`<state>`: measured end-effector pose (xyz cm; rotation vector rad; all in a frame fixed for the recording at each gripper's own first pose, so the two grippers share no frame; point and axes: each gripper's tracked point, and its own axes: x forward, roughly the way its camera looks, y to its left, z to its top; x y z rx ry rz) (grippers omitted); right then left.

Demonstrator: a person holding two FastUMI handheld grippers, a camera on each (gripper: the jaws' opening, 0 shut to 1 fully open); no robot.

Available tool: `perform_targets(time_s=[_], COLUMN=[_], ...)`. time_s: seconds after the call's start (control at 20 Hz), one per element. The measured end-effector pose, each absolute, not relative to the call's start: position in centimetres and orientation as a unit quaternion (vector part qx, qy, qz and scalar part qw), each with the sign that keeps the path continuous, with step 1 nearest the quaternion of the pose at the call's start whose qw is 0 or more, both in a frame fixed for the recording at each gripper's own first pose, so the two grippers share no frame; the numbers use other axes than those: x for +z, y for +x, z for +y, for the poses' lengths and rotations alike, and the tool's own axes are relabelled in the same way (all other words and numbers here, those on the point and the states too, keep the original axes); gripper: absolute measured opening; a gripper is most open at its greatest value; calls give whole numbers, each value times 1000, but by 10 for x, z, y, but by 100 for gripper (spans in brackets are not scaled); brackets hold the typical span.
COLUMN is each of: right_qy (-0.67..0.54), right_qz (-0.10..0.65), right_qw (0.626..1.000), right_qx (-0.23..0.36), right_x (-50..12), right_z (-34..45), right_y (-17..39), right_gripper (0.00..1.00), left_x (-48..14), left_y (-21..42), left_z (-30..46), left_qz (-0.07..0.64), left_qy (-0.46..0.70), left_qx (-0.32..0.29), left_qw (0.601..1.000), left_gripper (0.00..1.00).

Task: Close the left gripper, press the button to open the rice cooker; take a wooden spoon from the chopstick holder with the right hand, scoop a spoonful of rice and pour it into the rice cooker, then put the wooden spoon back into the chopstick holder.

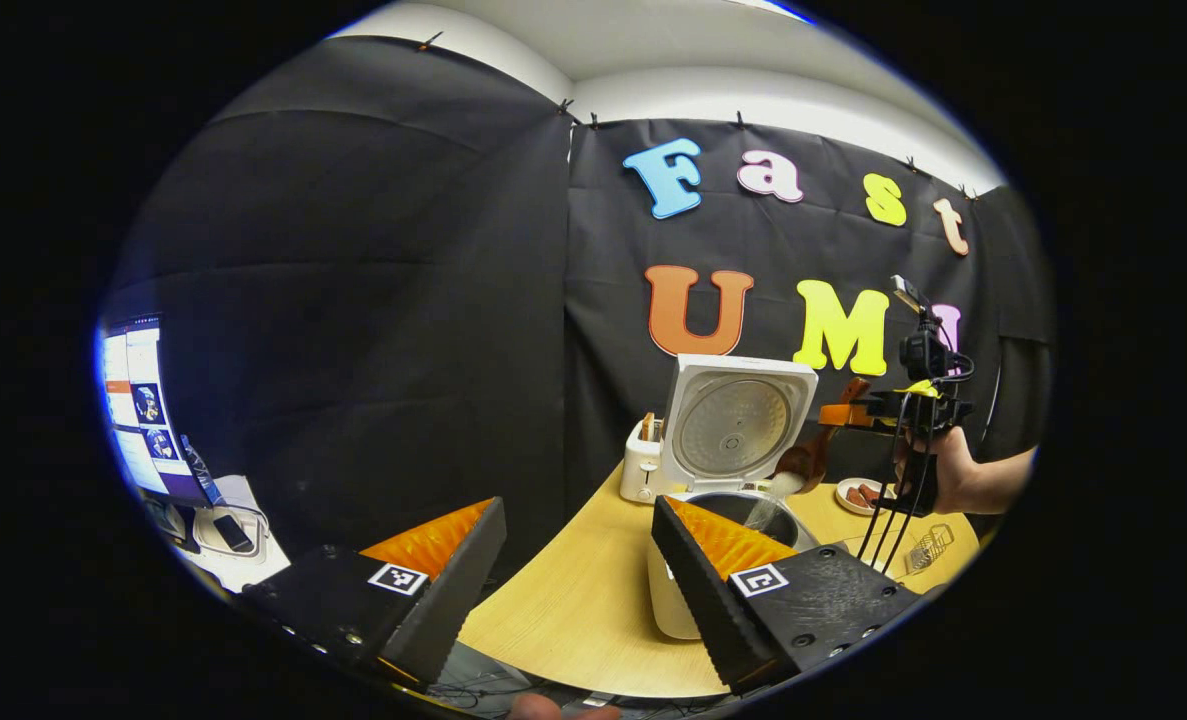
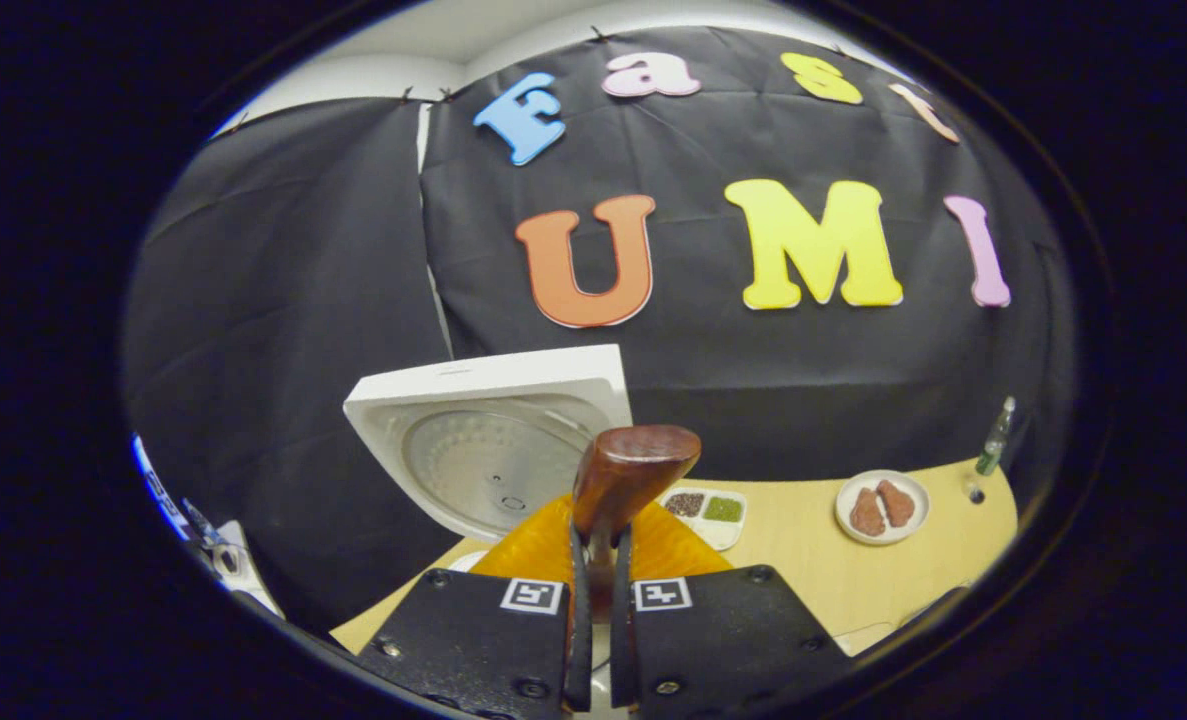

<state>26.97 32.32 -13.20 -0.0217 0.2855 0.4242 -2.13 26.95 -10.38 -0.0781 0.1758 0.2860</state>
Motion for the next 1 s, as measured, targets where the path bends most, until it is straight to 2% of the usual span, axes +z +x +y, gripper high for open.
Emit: perform_targets(time_s=[0.65,1.0], right_qy=[-193,-189], right_qz=[61,49], right_qw=[941,939], right_qx=[272,284], right_x=[-111,-102], right_z=[363,360], right_y=[221,209], right_gripper=[12,13], left_x=[-105,-105], left_y=[-36,-44], left_z=[271,263], left_qz=[85,81], left_qy=[-39,-45], left_qx=[151,151], left_qw=[984,984], left_gripper=[94,95])
